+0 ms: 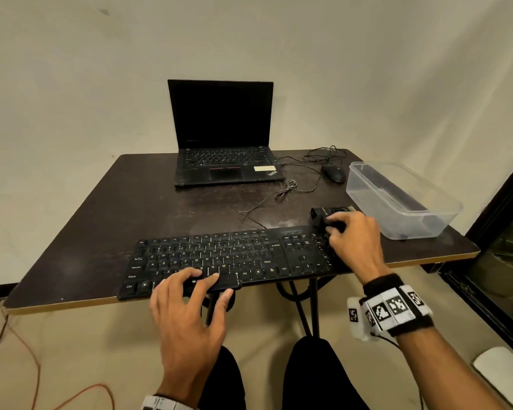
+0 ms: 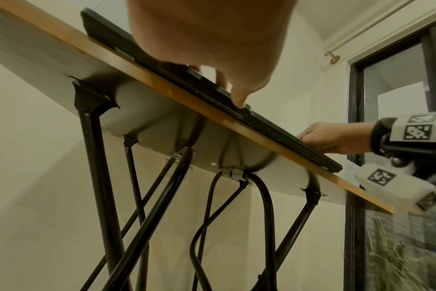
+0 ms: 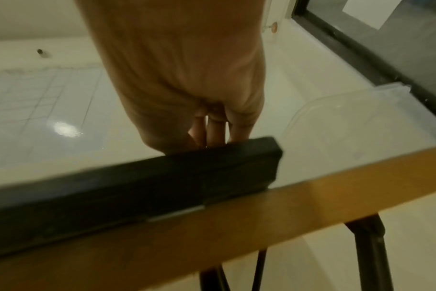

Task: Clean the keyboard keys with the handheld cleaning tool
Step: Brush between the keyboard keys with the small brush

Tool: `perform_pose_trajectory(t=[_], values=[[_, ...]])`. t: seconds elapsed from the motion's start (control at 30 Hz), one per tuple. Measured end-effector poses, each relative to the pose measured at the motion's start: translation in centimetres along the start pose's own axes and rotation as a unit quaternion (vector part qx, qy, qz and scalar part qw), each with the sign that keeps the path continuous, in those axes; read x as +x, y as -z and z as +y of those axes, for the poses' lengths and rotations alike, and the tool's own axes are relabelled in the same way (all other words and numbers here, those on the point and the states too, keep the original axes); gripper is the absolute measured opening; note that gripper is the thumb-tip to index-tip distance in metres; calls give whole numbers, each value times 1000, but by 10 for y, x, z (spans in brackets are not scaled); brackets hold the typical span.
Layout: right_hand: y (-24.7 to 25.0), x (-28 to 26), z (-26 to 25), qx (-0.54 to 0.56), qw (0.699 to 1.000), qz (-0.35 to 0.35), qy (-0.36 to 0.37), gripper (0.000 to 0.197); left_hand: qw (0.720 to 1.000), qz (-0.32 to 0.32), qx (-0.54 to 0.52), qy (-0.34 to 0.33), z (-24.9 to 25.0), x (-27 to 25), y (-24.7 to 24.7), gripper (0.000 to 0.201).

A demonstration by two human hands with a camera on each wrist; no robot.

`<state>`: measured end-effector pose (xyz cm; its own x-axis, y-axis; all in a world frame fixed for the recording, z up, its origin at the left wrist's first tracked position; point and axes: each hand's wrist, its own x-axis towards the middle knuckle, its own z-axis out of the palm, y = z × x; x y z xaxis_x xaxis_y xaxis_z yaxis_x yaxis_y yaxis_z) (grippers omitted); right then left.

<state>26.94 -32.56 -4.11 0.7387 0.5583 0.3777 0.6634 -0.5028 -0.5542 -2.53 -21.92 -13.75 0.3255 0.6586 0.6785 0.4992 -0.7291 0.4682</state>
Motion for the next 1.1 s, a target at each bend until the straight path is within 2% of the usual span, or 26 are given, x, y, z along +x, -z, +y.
perform_pose_trajectory(t=[0.13, 0.33, 0.47, 0.67, 0.8, 0.97, 1.03, 1.1], values=[[-4, 4, -6, -35, 999, -26, 3, 32, 1000, 4, -1, 2, 0, 1, -1, 40], [-10, -25, -27, 8, 990, -88, 107, 33, 1000, 2, 5, 6, 0, 1, -1, 42], [19, -24, -8, 77, 986, -143, 32, 32, 1000, -1, 5, 5, 0, 1, -1, 42], [55, 10, 35, 33, 998, 15, -44, 27, 1000, -8, 10, 10, 1, -1, 0, 43], [42, 17, 48, -47, 999, 5, -16, 33, 1000, -6, 14, 7, 2, -1, 0, 43], [33, 9, 51, -113, 992, -50, -15, 42, 1000, -1, 17, 3, 4, 1, 1, 42], [37, 0, 49, -109, 994, -19, 7, 39, 1000, -3, 17, 5, 4, 1, 1, 42], [46, -11, 46, -80, 996, 40, 28, 33, 1000, -6, 17, 8, 4, 1, 1, 43]])
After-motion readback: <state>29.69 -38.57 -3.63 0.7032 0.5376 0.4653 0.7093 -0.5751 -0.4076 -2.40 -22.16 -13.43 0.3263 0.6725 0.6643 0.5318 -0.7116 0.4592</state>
